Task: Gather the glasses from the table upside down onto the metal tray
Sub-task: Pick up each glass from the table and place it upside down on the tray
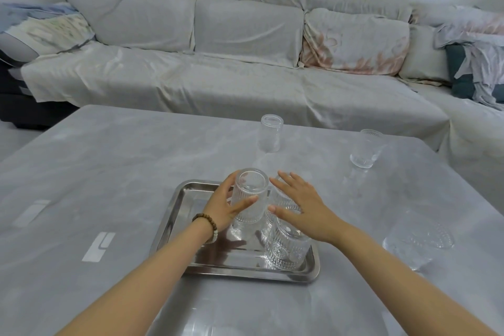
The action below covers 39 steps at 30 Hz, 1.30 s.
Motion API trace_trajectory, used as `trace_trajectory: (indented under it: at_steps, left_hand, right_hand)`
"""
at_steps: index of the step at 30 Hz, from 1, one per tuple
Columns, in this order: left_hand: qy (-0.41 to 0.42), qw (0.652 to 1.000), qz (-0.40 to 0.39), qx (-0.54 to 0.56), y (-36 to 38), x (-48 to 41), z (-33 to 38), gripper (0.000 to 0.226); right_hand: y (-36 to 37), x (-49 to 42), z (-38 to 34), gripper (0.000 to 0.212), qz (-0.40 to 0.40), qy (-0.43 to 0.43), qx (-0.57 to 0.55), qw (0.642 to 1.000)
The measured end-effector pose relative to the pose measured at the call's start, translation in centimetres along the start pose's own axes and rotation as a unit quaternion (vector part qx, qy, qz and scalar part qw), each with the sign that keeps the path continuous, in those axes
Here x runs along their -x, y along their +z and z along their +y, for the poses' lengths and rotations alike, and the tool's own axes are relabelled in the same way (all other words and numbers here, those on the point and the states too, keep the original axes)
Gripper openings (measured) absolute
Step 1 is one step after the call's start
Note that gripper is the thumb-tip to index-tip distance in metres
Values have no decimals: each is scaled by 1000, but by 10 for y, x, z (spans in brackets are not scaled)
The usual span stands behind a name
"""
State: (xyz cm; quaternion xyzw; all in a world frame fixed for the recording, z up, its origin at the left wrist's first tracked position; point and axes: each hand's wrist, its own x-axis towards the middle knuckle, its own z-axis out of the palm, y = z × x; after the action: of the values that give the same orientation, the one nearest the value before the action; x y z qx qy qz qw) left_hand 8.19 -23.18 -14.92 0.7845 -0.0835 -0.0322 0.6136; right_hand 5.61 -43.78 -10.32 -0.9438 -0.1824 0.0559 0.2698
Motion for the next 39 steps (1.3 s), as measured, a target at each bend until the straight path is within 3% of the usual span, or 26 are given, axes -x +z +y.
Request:
trace_trajectory:
  at_steps: [11, 16, 19, 22, 28, 34, 39]
  left_hand:
    - [2, 999, -24, -21, -7, -3, -4, 86]
    - [11, 999, -4, -34, -30, -22, 6, 80]
    - [3, 999, 34, -17, -47, -52, 16, 59]
    - [-12, 999, 41, -4, -53, -89, 24, 54]
    - [-53, 998, 5, -18, -30, -163, 19, 76]
    - [-63, 998, -8, -10, 0, -225, 3, 77]
    - [-17, 999, -28, -4, 13, -250, -9, 59]
  right_hand:
    - [-3, 1, -4, 66, -6, 4, 1, 1000]
    - [-20, -7, -5, 62, 32, 14, -136, 990]
    - [-36, -33, 4, 42, 82, 37, -232, 969]
    - [-49, -75, 20, 33, 125, 85, -340, 928]
    - [-54, -161, 60, 62, 92, 192, -536, 817]
    - [-32, -213, 83, 61, 101, 204, -546, 806]
    - [-21, -228, 95, 24, 94, 156, -579, 795]
